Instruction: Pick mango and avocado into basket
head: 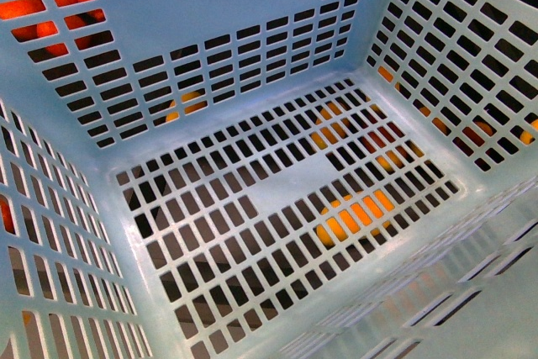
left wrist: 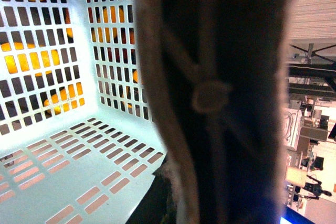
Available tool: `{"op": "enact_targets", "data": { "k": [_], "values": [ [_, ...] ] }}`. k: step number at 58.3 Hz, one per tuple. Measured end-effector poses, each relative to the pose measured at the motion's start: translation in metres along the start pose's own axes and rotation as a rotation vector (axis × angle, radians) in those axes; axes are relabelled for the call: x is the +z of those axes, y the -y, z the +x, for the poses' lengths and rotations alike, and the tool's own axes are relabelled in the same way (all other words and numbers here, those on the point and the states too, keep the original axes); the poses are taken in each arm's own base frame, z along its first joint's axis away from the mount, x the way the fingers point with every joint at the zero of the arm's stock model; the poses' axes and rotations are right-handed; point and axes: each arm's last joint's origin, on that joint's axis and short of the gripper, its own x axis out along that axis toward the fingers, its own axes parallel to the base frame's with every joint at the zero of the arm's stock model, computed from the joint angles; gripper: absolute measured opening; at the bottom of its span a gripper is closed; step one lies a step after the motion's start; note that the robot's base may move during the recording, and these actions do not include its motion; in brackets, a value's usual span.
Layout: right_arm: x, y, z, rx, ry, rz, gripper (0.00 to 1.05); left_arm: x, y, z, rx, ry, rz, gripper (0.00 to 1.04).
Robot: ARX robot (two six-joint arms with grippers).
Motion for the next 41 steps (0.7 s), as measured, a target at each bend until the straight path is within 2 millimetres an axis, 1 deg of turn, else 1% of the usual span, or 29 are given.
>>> {"op": "enact_targets", "data": {
  "k": [6,16,20,26,27,35,39,41],
  "values": [
    [0.003,0.009,-0.014,-0.021,0.027,0.02,0.62,0.0,0.0,0.0,0.0,0.0,0.0,0.04],
    [0.008,0.033,-0.043,-0.07,0.089,0.072,0.62,0.0,0.0,0.0,0.0,0.0,0.0,0.04],
    [0.011,0.043,-0.06,-0.085,0.131,0.095,0.62,0.0,0.0,0.0,0.0,0.0,0.0,0.04],
    [0.016,0.051,-0.084,-0.081,0.195,0.118,0.62,0.0,0.0,0.0,0.0,0.0,0.0,0.04],
    [0.017,0.053,-0.091,-0.075,0.215,0.123,0.62,0.0,0.0,0.0,0.0,0.0,0.0,0.04],
    [0.025,0.055,-0.129,-0.053,0.302,0.135,0.62,0.0,0.0,0.0,0.0,0.0,0.0,0.04],
    [0.029,0.051,-0.151,-0.031,0.344,0.129,0.62,0.0,0.0,0.0,0.0,0.0,0.0,0.04],
    [0.03,0.048,-0.158,-0.019,0.359,0.123,0.62,0.0,0.0,0.0,0.0,0.0,0.0,0.04]
  ]
}}
